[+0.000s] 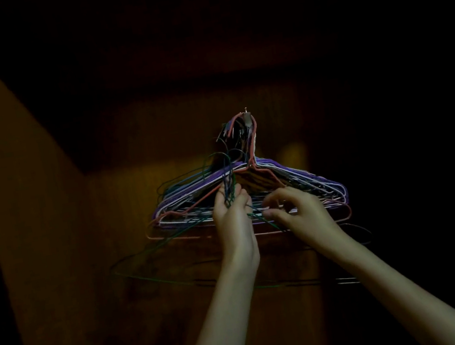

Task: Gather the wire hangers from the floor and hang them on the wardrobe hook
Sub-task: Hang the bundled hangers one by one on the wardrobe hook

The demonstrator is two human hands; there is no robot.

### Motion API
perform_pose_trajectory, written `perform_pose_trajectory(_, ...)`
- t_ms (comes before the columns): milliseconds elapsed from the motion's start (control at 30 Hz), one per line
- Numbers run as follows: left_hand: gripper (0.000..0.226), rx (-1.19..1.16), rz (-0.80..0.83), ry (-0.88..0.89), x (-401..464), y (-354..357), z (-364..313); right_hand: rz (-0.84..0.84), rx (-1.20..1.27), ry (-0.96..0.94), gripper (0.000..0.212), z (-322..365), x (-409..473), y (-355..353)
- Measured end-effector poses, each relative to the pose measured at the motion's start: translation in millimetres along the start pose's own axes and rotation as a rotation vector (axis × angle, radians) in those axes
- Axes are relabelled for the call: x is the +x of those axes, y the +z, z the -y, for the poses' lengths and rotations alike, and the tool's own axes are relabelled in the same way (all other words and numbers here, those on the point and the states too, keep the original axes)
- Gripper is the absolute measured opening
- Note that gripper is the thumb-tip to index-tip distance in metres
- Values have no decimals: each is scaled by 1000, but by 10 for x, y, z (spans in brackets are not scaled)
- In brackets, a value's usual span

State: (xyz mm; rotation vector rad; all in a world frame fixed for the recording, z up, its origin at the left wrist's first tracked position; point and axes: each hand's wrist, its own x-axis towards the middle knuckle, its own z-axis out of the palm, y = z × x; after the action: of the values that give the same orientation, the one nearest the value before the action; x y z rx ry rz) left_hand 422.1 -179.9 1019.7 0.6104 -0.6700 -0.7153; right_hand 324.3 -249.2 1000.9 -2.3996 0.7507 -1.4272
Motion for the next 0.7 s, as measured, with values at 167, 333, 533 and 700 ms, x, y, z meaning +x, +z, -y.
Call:
perform_pose_trajectory(167, 26, -15, 63, -22, -39, -16, 27, 28, -96, 17, 15, -25, -44, -39)
perform_pose_trajectory(333, 42, 58, 108, -17, -95, -18, 60, -78, -171, 22, 17, -93, -57, -75)
perform_pose_trajectory(533, 44, 42, 89, 47, -38, -23, 53, -195, -67, 72, 11, -162, 80, -287)
perform_pose_trajectory(700, 41, 61, 64, 88, 67, -1, 14, -246, -94, 80, 7, -203, 299, -435)
